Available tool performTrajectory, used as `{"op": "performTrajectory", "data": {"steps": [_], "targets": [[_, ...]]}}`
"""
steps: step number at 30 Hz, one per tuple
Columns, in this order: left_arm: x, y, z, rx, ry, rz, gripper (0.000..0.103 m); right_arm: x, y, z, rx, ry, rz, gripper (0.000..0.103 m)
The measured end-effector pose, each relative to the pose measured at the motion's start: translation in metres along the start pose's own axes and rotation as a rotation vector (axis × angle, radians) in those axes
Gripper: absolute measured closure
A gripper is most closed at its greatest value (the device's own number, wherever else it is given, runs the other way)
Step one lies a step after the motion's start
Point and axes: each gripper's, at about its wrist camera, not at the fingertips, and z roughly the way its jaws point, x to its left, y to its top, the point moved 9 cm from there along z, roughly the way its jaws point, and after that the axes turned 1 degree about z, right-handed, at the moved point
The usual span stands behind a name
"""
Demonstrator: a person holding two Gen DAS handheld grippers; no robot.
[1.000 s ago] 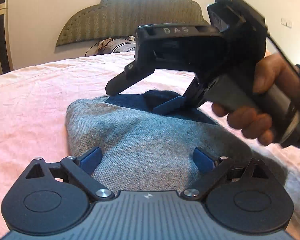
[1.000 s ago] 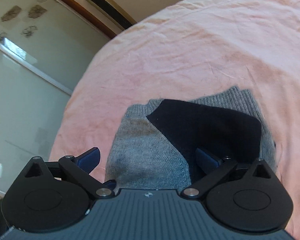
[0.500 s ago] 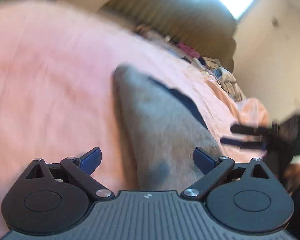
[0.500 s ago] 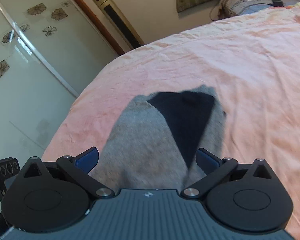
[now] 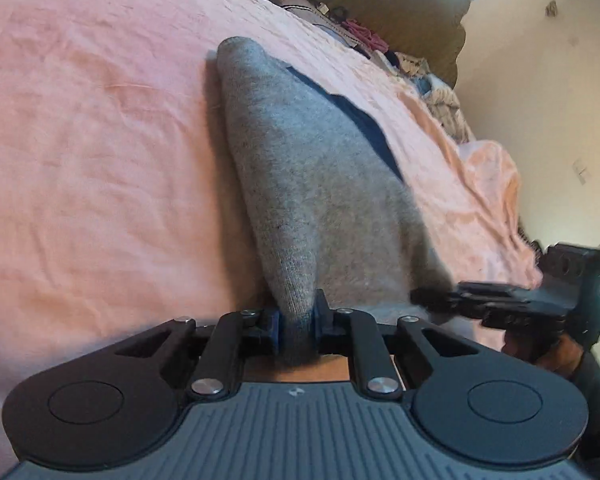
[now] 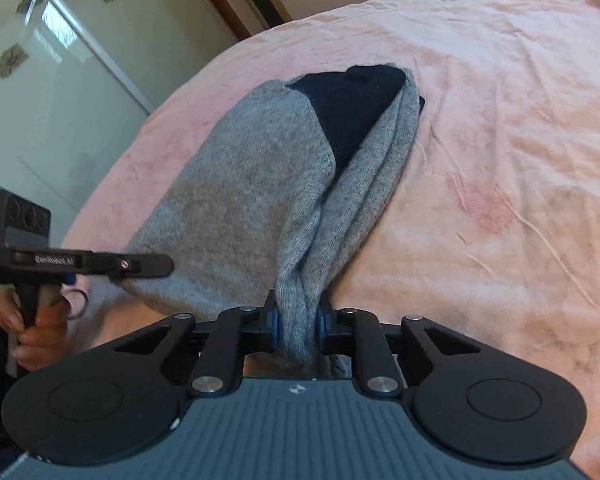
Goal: Fold small clothes
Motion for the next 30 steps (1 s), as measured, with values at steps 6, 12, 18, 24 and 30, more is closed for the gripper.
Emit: {"op": "performTrajectory", "data": {"steps": [6, 12, 18, 24, 30], "targets": [[-0.025, -0.005, -0.033, -0.055, 0.048, 0.141, 0.073, -0.014, 0.056, -0.03, -0.135, 0.006, 0.106, 0.027], [-0.058, -0.003, -0.035, -0.183, 0.163, 0.298, 0.03, -0.036, 0.131, 0.007, -0.152, -0.006, 0.23, 0.027], [-0.071, -0.018, -0.012, -0.177, 0.169, 0.405, 0.03, -0.042, 0.138, 0.071, -0.068, -0.22, -0.047, 0.067], [-0.032, -0.011, -0.029, -0.179, 0.119, 0.174, 0.03, -0.042, 0.115, 0.031, -0.041, -0.105, 0.14, 0.026], [0.016, 0.007, -0.014, -0.104, -0.128, -0.228, 0.03, -0.031, 0.031, -0.005, 0.066, 0.182, 0.312, 0.016]]}}
